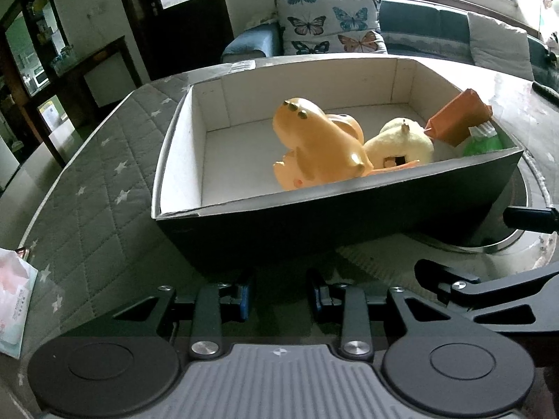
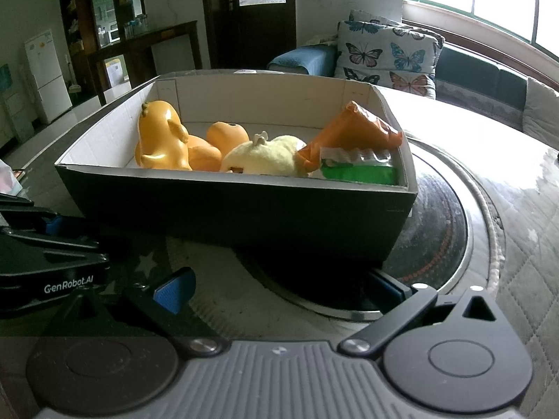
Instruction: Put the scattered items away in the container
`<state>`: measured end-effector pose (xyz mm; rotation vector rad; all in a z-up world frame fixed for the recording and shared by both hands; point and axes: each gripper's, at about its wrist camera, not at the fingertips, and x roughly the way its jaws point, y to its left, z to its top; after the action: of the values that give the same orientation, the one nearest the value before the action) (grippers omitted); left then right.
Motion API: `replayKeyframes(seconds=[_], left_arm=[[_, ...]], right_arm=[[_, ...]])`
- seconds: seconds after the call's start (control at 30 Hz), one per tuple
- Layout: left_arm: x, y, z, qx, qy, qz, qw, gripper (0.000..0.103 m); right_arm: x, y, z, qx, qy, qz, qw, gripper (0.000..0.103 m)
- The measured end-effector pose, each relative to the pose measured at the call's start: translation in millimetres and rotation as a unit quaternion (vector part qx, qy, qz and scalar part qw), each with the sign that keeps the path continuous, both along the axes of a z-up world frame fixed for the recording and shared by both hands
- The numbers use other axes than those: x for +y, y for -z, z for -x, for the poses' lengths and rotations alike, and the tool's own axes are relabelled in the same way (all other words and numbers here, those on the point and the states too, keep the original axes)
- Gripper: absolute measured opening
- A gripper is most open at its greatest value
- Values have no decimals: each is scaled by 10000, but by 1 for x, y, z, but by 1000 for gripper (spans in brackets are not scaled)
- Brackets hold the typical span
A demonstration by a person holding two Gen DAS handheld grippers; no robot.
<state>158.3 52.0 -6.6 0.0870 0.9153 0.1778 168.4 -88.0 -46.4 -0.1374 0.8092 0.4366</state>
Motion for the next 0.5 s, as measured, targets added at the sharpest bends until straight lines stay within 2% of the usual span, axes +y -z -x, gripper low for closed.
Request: replayKeyframes(seconds=[0.5], left_arm=[[0,-1,-4,-64,-10,20,10000,34]], right_arm=[[1,1,-3,11,3,0,10000,103]])
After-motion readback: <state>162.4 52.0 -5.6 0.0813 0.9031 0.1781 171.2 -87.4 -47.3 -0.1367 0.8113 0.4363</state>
